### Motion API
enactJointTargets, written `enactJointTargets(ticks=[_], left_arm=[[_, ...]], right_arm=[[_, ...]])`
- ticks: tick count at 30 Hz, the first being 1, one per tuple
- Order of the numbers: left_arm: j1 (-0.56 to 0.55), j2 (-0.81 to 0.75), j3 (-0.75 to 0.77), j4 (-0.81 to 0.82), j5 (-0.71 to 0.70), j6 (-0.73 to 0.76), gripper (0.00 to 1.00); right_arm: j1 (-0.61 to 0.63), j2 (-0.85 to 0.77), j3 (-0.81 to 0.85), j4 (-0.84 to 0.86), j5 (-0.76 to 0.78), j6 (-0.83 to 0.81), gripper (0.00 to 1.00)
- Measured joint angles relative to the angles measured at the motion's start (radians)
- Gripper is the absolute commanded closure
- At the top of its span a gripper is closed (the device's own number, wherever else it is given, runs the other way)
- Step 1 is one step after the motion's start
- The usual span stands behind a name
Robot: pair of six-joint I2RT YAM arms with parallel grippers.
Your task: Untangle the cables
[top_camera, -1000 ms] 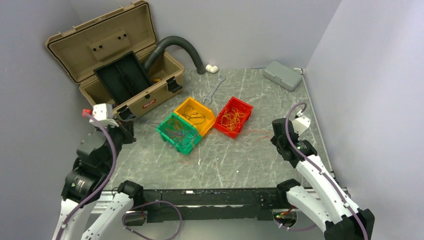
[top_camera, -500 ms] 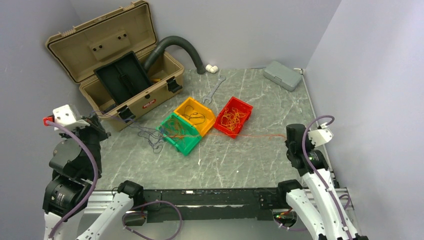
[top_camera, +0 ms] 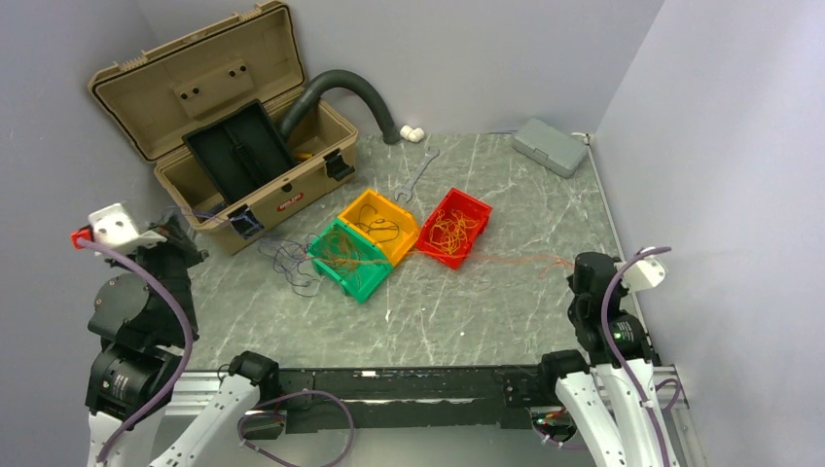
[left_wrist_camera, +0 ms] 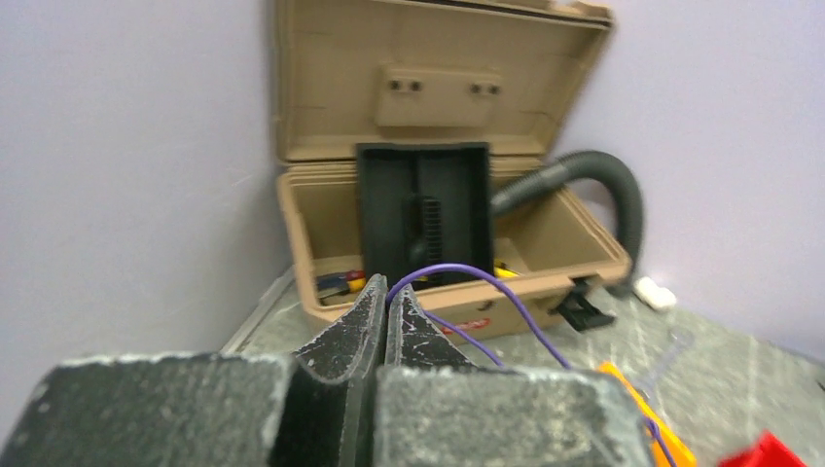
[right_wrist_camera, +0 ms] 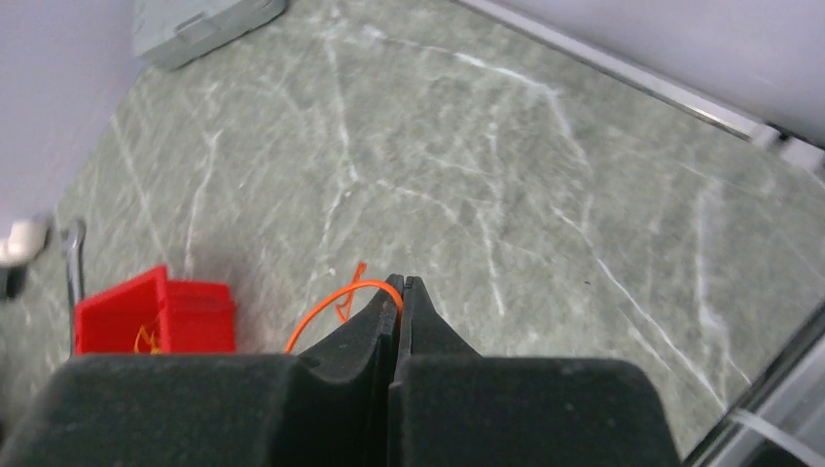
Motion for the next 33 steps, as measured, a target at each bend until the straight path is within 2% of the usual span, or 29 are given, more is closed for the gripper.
enactJointTargets(ticks=[2,3,4,5,6,7,9,12,14,16,21,24,28,33], left_arm=[[0.001,-0.001,-0.021,0.035,0.113,0.014,1.0],[0.001,0.012,-0.024,0.042,0.179,0.017,1.0],[0.001,0.029,-0.022,0.044,0.23,0.019,1.0],[0.001,0.057,-0.015,0.042,0.288,0.021,1.0],[0.001,0.092,-0.003,0.041,0.348,0.025,1.0],[0.001,0.124,0.007,0.041,0.398,0.029,1.0],[0.002,0.196,0.02,0.055,0.532,0.038,1.0],[0.002,0.241,0.019,0.06,0.657,0.047,1.0],[0.002,0.243,0.019,0.066,0.713,0.052,1.0],[0.002,0.236,0.024,0.075,0.756,0.058,1.0],[0.002,0.228,0.071,0.101,0.811,0.079,1.0],[0.002,0.225,0.082,0.11,0.837,0.084,1.0],[0.002,0.232,0.106,0.101,0.867,0.086,1.0],[0.002,0.238,0.167,0.094,0.901,0.094,1.0]], right_arm=[[0.0,0.013,0.005,0.05,-0.067,-0.092,1.0],[0.0,0.022,0.005,0.072,-0.102,-0.126,0.82],[0.0,0.029,0.005,0.09,-0.141,-0.159,0.49],[0.0,0.035,0.003,0.114,-0.193,-0.194,0.26],[0.0,0.042,0.001,0.146,-0.262,-0.238,0.16],[0.0,0.047,-0.001,0.168,-0.324,-0.272,0.13],[0.0,0.077,-0.003,0.227,-0.5,-0.362,0.12],[0.016,0.159,-0.016,0.342,-0.756,-0.461,0.12],[0.052,0.207,-0.027,0.408,-0.866,-0.5,0.11],[0.146,0.264,-0.033,0.476,-0.938,-0.538,0.11],[0.476,0.418,-0.009,0.639,-0.966,-0.637,0.11],[0.61,0.528,0.018,0.746,-0.961,-0.711,0.11],[0.729,0.7,0.085,0.871,-0.951,-0.829,0.09],[0.795,0.851,0.145,1.019,-0.952,-0.965,0.09]])
